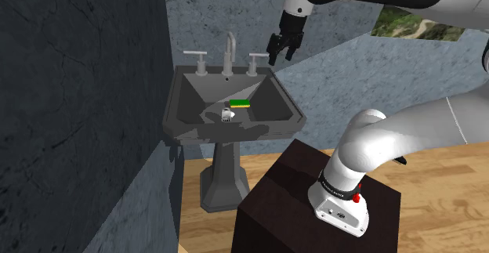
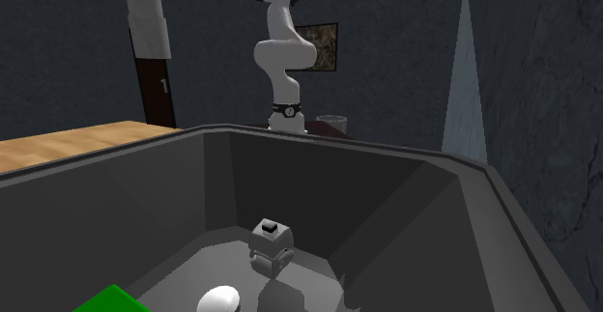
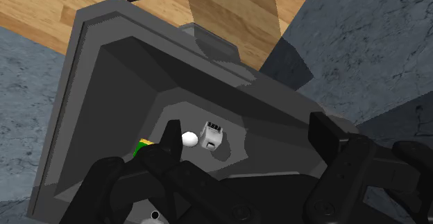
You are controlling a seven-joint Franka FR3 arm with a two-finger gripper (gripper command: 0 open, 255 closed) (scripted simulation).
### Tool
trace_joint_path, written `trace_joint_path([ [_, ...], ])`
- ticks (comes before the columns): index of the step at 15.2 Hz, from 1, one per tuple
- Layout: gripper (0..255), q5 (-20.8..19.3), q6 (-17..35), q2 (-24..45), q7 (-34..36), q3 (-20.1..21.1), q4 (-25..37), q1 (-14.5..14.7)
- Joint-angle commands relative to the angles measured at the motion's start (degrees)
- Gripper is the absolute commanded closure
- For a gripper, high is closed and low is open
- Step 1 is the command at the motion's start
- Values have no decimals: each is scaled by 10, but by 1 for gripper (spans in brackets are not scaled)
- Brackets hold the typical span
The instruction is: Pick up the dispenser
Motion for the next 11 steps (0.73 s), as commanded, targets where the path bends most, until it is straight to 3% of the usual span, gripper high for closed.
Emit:
trace_joint_path([
  [1,0,0,0,0,0,0,0,0],
  [11,0,2,177,167,37,-14,-21,-11],
])
